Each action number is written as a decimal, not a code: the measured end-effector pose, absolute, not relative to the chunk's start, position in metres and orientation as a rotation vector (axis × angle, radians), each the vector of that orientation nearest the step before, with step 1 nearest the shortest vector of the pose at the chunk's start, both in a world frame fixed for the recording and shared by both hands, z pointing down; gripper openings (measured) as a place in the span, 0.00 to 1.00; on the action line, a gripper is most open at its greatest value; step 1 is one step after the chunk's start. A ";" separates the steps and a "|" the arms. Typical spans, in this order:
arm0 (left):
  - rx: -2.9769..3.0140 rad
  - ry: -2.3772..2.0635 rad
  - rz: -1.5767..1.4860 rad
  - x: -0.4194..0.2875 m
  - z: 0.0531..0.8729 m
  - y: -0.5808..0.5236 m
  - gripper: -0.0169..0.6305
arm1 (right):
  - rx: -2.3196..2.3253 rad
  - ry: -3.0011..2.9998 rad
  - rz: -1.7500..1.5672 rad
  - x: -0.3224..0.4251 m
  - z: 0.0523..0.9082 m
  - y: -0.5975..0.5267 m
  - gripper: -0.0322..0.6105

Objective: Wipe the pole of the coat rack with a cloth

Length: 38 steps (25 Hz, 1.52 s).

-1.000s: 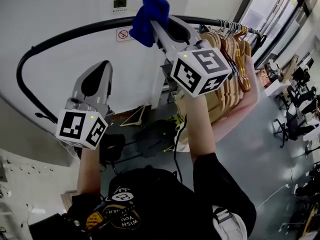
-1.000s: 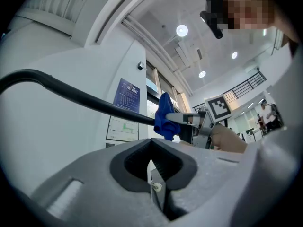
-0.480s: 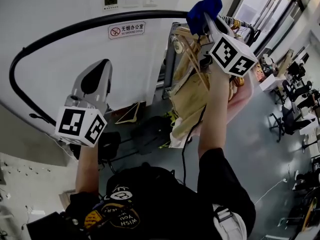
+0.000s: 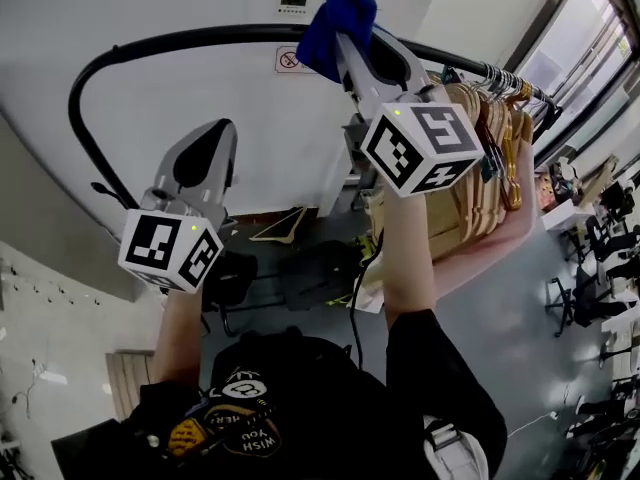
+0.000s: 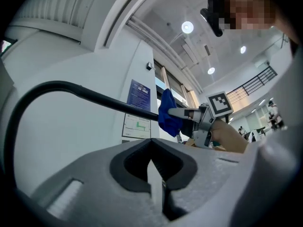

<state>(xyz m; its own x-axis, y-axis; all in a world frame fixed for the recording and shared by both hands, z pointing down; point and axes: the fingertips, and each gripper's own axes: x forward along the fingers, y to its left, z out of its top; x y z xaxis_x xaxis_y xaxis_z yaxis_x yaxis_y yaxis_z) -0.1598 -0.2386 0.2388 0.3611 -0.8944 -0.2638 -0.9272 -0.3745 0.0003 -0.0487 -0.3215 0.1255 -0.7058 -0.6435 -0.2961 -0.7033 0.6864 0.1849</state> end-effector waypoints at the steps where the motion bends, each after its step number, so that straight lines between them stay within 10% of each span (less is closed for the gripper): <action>1: -2.447 1.689 0.330 -0.169 0.240 -0.236 0.03 | -1.020 2.713 0.424 -0.073 0.127 -0.314 0.17; 15: -2.304 1.903 0.357 -0.236 0.243 -0.195 0.03 | -0.560 2.933 0.546 -0.275 0.131 -0.230 0.17; 38: -2.608 1.496 0.370 -0.095 0.240 -0.242 0.03 | -1.662 2.390 0.222 0.164 0.119 -0.371 0.17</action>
